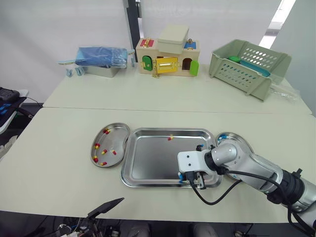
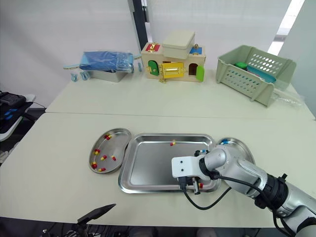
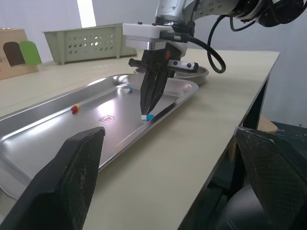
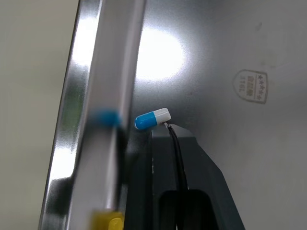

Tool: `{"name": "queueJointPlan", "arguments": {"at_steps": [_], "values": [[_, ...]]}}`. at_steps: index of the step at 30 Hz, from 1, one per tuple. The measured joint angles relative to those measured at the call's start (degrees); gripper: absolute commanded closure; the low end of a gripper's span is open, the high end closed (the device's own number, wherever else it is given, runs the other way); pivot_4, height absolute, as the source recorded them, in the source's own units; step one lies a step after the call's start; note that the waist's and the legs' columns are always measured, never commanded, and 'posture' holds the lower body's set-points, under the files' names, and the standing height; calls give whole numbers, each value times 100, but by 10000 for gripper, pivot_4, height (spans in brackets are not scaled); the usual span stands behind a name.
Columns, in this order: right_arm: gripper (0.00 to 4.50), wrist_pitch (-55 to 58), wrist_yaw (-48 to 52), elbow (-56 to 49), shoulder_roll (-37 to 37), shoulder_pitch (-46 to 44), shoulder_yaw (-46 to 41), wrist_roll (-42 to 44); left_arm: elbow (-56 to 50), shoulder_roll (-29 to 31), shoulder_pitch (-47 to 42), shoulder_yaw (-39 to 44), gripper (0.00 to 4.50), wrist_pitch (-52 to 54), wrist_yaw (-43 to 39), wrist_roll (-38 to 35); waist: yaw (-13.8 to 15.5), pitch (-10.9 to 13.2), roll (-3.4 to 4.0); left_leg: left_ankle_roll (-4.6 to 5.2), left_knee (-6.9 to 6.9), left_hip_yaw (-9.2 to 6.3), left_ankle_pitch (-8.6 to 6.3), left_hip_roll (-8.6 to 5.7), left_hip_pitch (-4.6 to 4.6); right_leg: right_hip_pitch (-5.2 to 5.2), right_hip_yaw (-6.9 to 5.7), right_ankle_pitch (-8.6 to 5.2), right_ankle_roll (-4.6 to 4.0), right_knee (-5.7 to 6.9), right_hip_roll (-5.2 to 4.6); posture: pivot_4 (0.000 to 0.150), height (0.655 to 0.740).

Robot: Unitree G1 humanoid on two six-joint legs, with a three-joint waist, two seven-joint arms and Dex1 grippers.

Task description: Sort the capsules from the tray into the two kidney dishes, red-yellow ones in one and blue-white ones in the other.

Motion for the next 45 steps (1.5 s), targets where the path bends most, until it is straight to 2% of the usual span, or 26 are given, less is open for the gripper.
{"name": "queueJointPlan", "arguments": {"at_steps": [1, 9, 17, 24, 30, 35, 38, 45], "values": [[39485, -48, 43, 24, 1, 9, -8, -2, 39, 0, -8, -2, 0, -23, -16, -16, 0, 0, 0, 0, 0, 0, 0, 0, 0, 0, 0, 0, 0, 0, 0, 1500, 7400], [17984, 345, 165, 223, 178, 16, -497, 95, 834, 7, -348, 29, 0, -253, -461, -342, 1, 1, 1, 0, -1, -2, 0, 0, -1, -3, 0, 0, 0, 2, 1, 1500, 7400], [17984, 1036, 147, 141, 497, 31, -668, 428, 1574, -24, -598, 135, 0, -500, -1051, -655, 0, 1, 1, 0, -1, -3, 0, 0, -2, -6, 0, 0, 0, 3, 1, 1500, 7400], [17984, 1319, -57, -16, 632, 38, -660, 473, 1783, -147, -475, 228, 0, -747, -1539, -893, 0, 1, 1, 0, -1, -6, 0, 0, -3, -8, -1, 0, 0, 3, 1, 1500, 7400], [17984, 1131, -153, -58, 484, 95, -327, 318, 1685, -218, -328, 322, 0, -818, -1699, -981, -2, 1, 1, 0, -1, -5, 0, 0, -3, -9, 1, 0, 0, 2, 1, 1500, 7400], [17984, 928, -182, -72, 347, 95, -238, 162, 980, -219, -162, 295, 0, -622, -1305, -832, -2, -6, -8, 0, -1, -6, 0, 0, -2, -6, 0, 0, 0, 2, 1, 1500, 7400], [22898, 867, -172, -79, 347, 100, -212, 126, 616, -218, -112, 229, 0, -448, -986, -639, -5, -7, -8, 0, -1, -7, 0, 1, -2, -6, 0, 0, 0, 3, 2, 1500, 7400], [39769, 842, -200, -118, 350, 144, -216, 1, 189, -177, -45, 132, 0, -174, -498, -367, -7, -7, -9, 0, -1, -7, 0, 0, -2, -5, 0, 0, 0, 2, 3, 1500, 7400]]}}
